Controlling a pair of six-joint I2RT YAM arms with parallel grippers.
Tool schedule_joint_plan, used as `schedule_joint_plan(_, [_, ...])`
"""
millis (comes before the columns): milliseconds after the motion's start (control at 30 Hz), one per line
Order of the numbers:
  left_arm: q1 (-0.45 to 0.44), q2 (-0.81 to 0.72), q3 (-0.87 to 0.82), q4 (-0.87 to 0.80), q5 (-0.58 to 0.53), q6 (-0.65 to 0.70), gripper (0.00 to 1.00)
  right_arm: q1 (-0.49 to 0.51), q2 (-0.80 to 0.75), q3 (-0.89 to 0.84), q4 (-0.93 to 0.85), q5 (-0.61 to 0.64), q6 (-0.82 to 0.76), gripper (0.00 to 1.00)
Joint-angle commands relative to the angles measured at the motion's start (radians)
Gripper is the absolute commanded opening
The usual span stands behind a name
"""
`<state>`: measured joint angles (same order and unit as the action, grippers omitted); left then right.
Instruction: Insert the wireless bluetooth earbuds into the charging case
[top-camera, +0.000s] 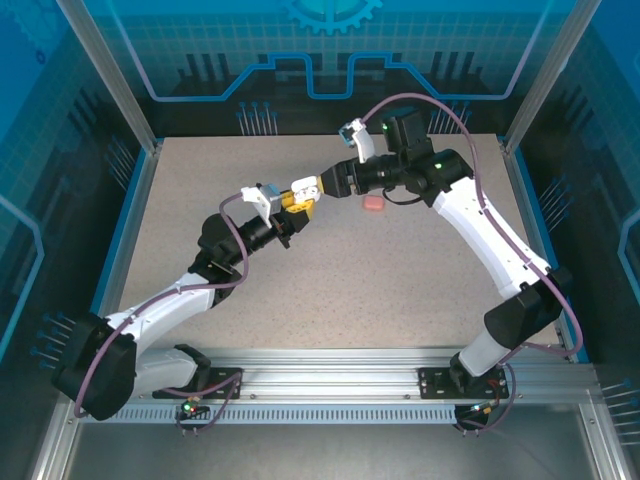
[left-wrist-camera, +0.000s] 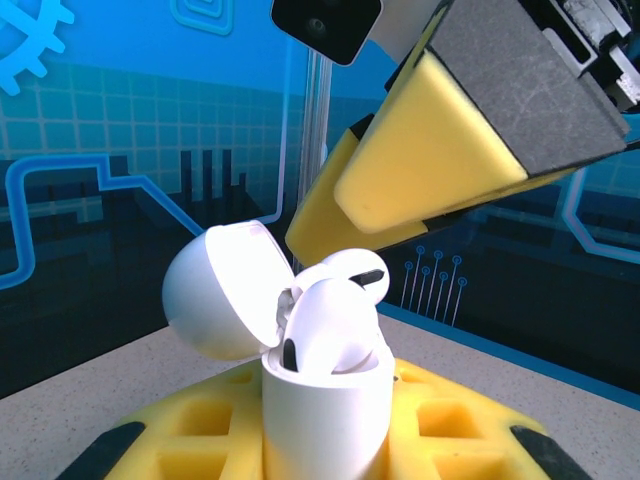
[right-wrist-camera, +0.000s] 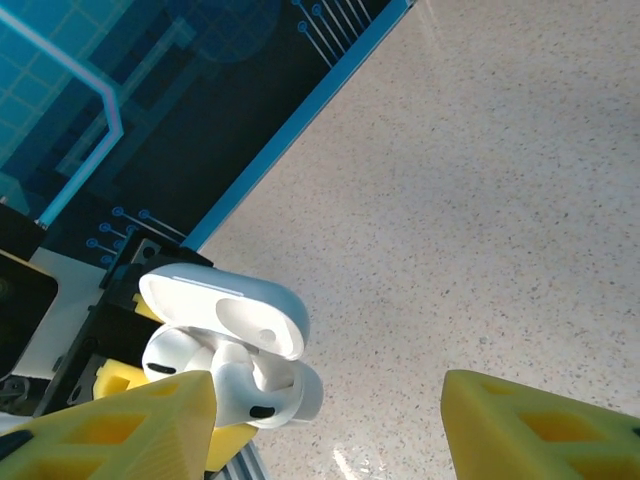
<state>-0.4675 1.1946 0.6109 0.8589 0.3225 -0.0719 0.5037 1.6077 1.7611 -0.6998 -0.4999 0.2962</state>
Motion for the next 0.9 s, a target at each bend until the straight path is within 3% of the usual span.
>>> schedule_joint_plan(0, [-0.003,-0.002,0.018,0.037,0.008,0.023,0.0,-0.014,0.001,0.094,-0.014,0.028,0.009,0.62])
schedule_joint_plan(200, [-0.003,0.007,0.016,0.049,0.008,0.023,0.0,-0.022,0.177,0.34,-0.15,0.041,0.026,0.62])
schedule_joint_plan(500, [-0.003,0.034,0.031,0.05,0.024,0.023,0.0,-0.021,0.577,0.95,-0.439,0.033,0.013,0.62])
schedule_joint_plan(867, [-0.004,0.057,0.056,0.037,0.05,0.023,0.0,0.002,0.624,0.911,-0.419,0.017,-0.004,0.59])
